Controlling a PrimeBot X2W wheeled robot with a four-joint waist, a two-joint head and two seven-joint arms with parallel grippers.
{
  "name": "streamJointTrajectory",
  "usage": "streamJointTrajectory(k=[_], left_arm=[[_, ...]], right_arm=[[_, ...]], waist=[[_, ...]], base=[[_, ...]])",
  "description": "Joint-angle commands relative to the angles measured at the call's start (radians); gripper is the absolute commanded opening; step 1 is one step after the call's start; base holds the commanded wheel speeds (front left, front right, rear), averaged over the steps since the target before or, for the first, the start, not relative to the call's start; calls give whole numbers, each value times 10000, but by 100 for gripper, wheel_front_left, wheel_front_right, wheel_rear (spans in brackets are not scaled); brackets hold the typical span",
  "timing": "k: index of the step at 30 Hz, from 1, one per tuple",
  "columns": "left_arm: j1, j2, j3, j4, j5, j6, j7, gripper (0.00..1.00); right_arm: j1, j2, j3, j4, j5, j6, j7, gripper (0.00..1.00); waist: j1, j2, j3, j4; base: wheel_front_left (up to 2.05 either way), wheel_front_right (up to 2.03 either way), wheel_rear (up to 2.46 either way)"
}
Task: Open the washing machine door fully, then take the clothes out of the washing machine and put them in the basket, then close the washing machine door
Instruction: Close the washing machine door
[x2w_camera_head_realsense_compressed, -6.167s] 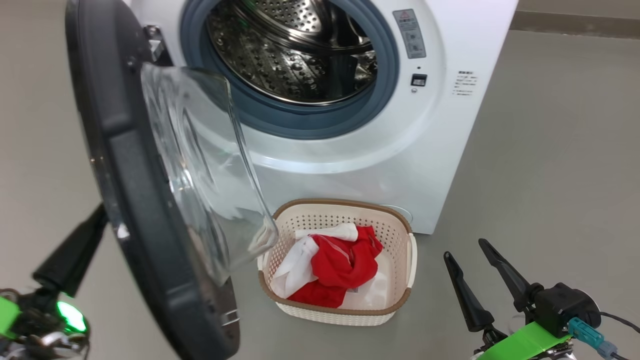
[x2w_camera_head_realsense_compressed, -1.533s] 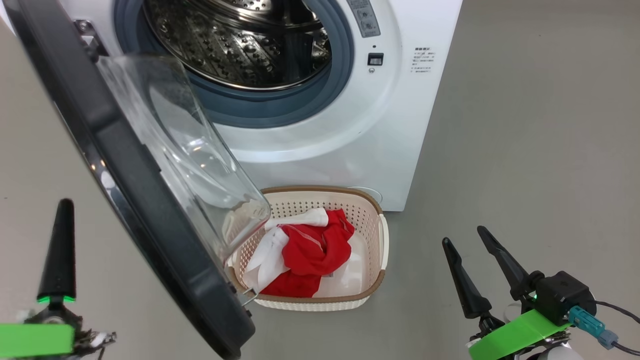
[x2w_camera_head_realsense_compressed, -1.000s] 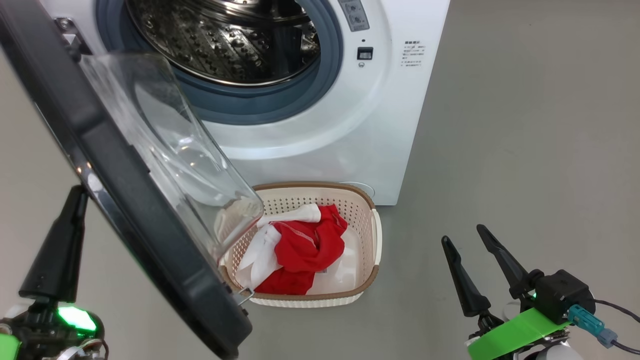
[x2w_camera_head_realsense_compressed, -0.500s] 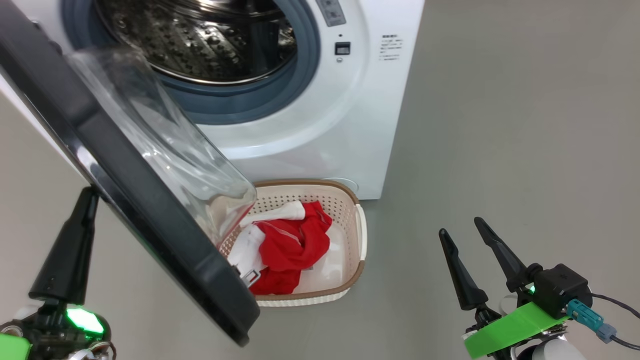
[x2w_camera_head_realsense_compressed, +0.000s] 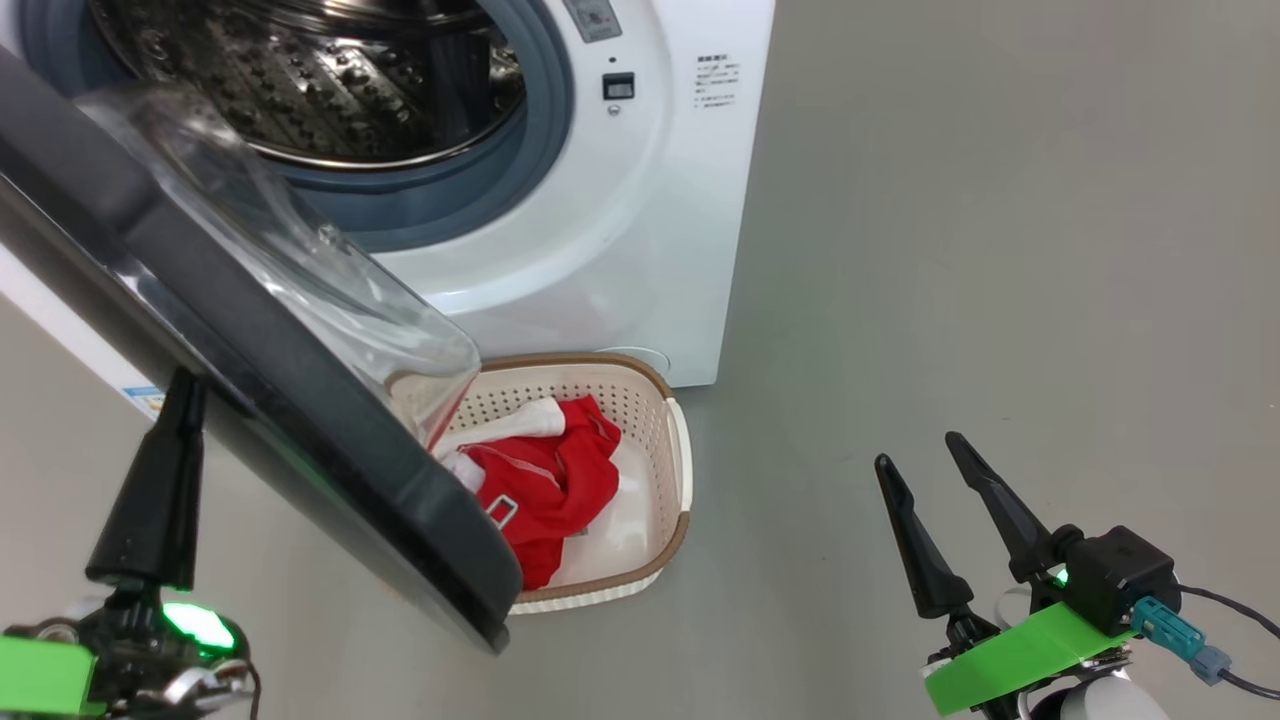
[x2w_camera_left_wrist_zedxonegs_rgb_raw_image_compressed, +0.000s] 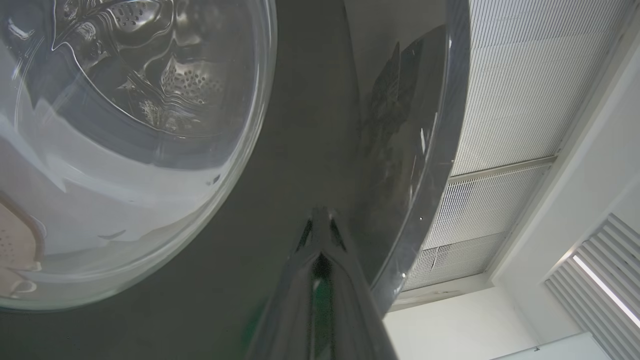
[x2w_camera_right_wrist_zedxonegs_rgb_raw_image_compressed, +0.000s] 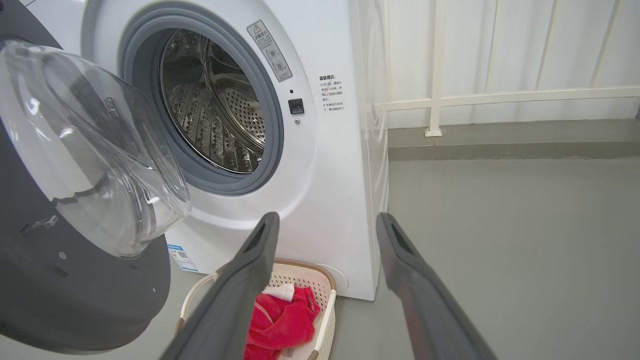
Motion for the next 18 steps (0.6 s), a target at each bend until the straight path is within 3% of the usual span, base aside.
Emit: streamJointTrajectory(k=[1, 18], left_arm=[[-476, 114, 132, -101, -96, -146, -81, 0], [-1793, 106, -642, 888, -369, -584, -784, 0]], right_arm=[[-384, -56, 189, -281, 53, 62, -65, 100], [-513, -128, 267, -352, 27, 62, -65, 100]], waist=[[0, 0, 49, -95], [0, 0, 416, -467]], base=[[0, 0, 0], [0, 0, 0]])
